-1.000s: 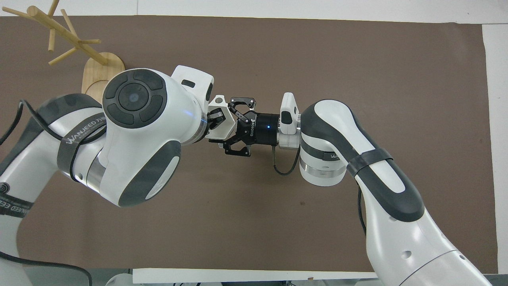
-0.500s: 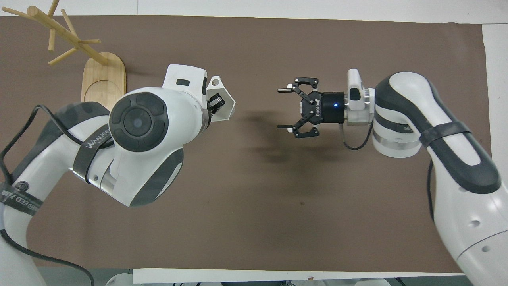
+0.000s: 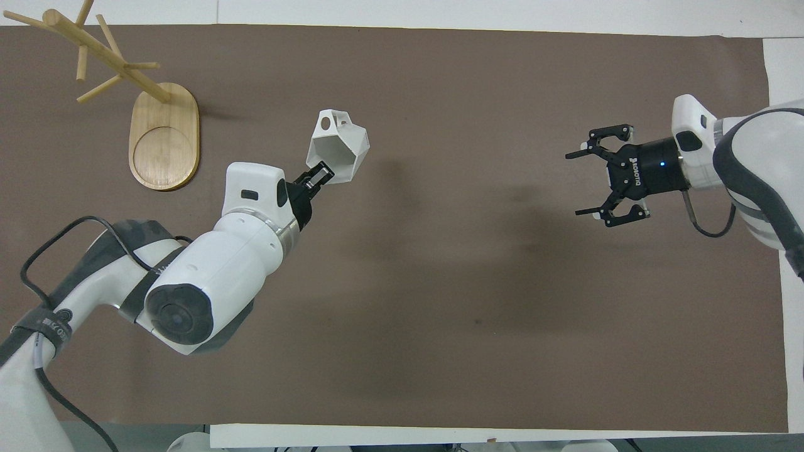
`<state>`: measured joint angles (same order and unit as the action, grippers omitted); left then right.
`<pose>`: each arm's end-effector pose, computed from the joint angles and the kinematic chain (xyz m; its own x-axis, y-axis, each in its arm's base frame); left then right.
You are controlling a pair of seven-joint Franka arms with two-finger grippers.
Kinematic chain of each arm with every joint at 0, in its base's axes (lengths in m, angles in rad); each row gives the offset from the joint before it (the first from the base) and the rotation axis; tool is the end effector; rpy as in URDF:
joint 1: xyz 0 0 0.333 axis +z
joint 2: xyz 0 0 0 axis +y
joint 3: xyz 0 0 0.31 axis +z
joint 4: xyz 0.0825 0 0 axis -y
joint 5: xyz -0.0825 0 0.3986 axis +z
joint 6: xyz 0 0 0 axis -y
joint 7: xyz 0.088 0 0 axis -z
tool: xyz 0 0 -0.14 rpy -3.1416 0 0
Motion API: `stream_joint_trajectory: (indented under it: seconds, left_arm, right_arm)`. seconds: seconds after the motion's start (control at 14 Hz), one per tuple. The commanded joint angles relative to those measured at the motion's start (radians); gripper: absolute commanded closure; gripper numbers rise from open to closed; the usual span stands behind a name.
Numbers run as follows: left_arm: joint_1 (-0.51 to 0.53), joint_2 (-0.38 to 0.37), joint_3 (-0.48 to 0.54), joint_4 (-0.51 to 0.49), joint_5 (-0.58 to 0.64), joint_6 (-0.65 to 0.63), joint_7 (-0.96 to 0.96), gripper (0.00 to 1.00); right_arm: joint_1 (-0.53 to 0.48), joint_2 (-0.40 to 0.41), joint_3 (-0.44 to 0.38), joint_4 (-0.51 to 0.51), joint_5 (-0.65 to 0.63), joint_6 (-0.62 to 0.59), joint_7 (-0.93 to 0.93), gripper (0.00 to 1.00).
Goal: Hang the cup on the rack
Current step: 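Carry the cup toward the mug tree while the right gripper withdraws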
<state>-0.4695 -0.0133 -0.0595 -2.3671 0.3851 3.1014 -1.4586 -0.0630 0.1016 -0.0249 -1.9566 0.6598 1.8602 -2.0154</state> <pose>0.4804 -0.3167 0.3742 0.7367 0.5871 0.3356 0.3184 -0.7389 0.5939 0.5775 0.0164 0.3847 -0.0807 0.8002 0.5943 0.9954 0.0950 0.0071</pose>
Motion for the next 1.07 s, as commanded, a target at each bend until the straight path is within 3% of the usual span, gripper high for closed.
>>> stream_joint_trajectory:
  seconds: [0.0,0.29,0.5,0.71,0.93,1.0]
  left_arm:
    - [0.113,-0.044,-0.003,-0.092,0.072,0.173,-0.011,1.00]
    - [0.274,0.005,-0.003,-0.087,0.161,0.304,-0.013,1.00]
    - [0.340,0.078,-0.005,-0.040,0.187,0.376,-0.013,1.00]
    - [0.377,0.137,-0.003,0.020,0.189,0.396,-0.014,1.00]
    - [0.408,0.159,-0.005,0.048,0.204,0.396,-0.014,1.00]
    - [0.420,0.183,-0.005,0.064,0.204,0.398,-0.014,1.00]
  right_arm:
    - [-0.008,-0.043,0.008,0.057,-0.136,-0.047,0.259,0.00]
    - [0.006,-0.060,0.014,0.209,-0.376,-0.192,0.710,0.00]
    - [0.009,-0.079,0.023,0.286,-0.457,-0.233,0.997,0.00]
    - [-0.008,-0.068,0.019,0.398,-0.557,-0.412,1.411,0.00]
    - [0.037,-0.089,-0.013,0.407,-0.662,-0.495,1.656,0.00]
    - [0.063,-0.108,-0.059,0.403,-0.666,-0.519,1.735,0.00]
